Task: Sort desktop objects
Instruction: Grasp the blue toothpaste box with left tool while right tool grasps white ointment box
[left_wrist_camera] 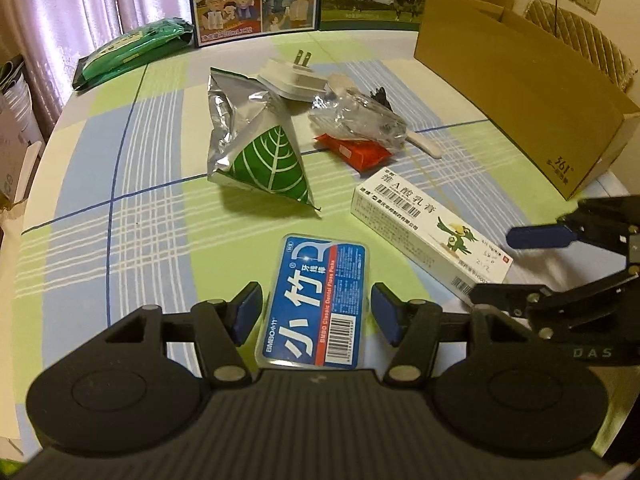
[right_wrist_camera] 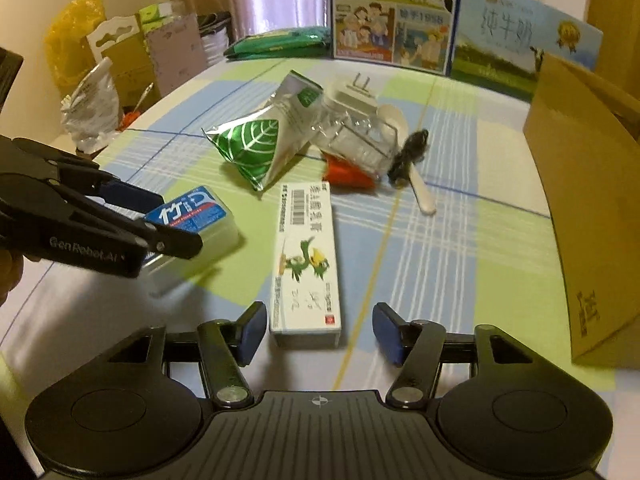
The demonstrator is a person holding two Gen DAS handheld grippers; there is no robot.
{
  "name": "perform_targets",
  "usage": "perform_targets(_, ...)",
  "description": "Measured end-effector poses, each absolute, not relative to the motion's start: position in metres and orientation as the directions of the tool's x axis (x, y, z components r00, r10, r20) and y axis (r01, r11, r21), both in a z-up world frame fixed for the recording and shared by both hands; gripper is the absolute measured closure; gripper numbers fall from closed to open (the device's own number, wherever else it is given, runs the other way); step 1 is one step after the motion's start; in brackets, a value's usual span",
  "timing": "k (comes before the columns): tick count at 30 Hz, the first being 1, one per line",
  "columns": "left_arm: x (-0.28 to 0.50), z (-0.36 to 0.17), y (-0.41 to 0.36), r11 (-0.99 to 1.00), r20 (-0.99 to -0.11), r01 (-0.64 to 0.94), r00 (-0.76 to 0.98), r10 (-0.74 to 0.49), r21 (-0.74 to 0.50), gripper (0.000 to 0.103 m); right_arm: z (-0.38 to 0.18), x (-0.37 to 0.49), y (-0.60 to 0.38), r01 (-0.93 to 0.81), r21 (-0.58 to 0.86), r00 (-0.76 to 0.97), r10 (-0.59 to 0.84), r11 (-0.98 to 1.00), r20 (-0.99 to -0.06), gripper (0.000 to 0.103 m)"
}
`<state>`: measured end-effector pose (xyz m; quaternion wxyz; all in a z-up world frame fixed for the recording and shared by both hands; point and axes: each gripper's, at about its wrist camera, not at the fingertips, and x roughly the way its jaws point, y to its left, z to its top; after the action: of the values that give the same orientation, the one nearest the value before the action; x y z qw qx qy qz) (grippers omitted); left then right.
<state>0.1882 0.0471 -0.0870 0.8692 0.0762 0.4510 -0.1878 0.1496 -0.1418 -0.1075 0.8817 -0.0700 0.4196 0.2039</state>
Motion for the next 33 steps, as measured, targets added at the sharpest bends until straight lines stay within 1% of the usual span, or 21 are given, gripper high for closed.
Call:
perform_targets(14, 0.192, -0.096, 0.041, 0.912, -0.832, 0.409, 0.500, -0.240, -0.018, 0.049, -0.124, 0.174, -0.127, -0.433, 0.040, 0.575, 0.311, 0.900, -0.756, 0.047)
perform_targets(18, 0.194, -0.098, 0.039, 0.914, -0.836, 0.405, 0.498, -0.230, -0.010, 0.050, -0.126, 0.175, -0.122, -0.453, 0.013, 0.587, 0.309, 0.892, -0.748, 0.048)
perform_targets(22, 0.194, -0.099, 0.038, 0.914, -0.837, 0.405, 0.498, -0.225, -0.004, 0.049, -0.127, 0.176, -0.120, -0.462, 0.013, 0.585, 0.316, 0.887, -0.747, 0.054)
perform_targets(27, 0.194, -0.099, 0.037, 0.914, -0.837, 0.405, 0.499, -0.223, -0.001, 0.049, -0.128, 0.176, -0.121, -0.464, 0.018, 0.583, 0.320, 0.886, -0.747, 0.058)
perform_targets(30, 0.194, -0.099, 0.037, 0.914, -0.838, 0.405, 0.499, -0.222, 0.000, 0.049, -0.127, 0.176, -0.121, -0.464, 0.028, 0.577, 0.326, 0.885, -0.748, 0.067)
perform_targets(33, 0.193, -0.099, 0.037, 0.914, -0.838, 0.406, 0.500, -0.219, 0.003, 0.050, -0.126, 0.176, -0.120, -0.464, 0.036, 0.570, 0.329, 0.885, -0.753, 0.067)
